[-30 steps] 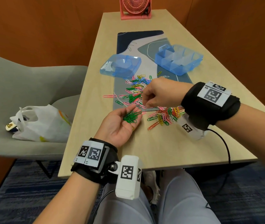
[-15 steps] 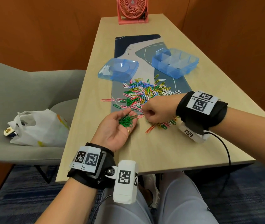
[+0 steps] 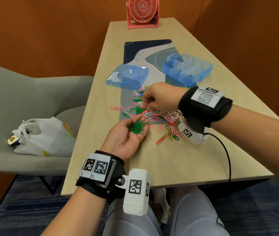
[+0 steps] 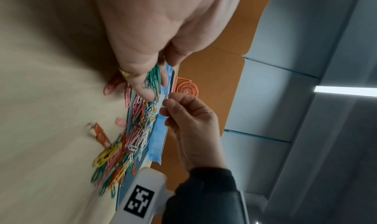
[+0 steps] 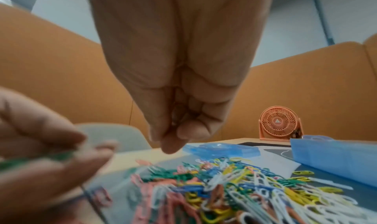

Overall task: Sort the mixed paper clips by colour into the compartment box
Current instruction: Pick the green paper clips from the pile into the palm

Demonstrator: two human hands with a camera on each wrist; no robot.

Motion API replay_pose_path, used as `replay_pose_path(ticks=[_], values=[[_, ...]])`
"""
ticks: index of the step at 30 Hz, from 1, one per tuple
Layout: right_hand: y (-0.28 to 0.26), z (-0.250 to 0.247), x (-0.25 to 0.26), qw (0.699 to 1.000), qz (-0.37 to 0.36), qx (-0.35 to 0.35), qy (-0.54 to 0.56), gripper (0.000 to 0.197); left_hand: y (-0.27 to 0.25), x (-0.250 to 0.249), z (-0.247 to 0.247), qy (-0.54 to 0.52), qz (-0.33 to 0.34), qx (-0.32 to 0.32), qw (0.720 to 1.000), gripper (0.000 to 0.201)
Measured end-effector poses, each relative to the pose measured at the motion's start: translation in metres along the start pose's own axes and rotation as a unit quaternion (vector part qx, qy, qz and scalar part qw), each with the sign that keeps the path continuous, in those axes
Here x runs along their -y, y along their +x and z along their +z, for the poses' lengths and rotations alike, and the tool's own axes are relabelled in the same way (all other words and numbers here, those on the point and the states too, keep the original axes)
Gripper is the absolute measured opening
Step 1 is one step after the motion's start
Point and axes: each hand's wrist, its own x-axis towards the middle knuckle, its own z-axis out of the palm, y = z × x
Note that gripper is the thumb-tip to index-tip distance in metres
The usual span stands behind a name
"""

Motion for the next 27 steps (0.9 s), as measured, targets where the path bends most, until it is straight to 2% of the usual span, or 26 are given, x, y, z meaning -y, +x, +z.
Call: replay_pose_path(ticks=[4, 8, 11, 16, 21, 27], values=[[0.024, 0.008, 0.002, 0.998, -0.006, 0.025, -0.060, 0.025, 0.002, -0.010, -0.006, -0.008, 0.013, -0.014, 1.000, 0.028], [0.040, 0.020, 0.004, 0.987, -0.030, 0.088, -0.131, 0.035, 0.005, -0.021, -0.011, -0.032, 0.026, -0.010, 0.999, 0.025], [0.046, 0.025, 0.004, 0.983, -0.037, 0.091, -0.156, 0.028, 0.009, -0.030, -0.014, -0.052, 0.034, -0.006, 0.998, 0.023], [0.047, 0.022, 0.002, 0.991, -0.030, 0.069, -0.113, 0.017, 0.017, -0.043, -0.014, -0.082, 0.043, 0.002, 0.996, 0.021], [0.047, 0.022, 0.001, 0.986, -0.037, 0.101, -0.130, 0.023, 0.029, -0.055, -0.011, -0.077, 0.041, 0.011, 0.996, 0.022], [0.045, 0.022, 0.002, 0.983, -0.061, 0.093, -0.149, 0.014, 0.046, -0.072, -0.008, -0.090, 0.041, 0.039, 0.994, 0.025]])
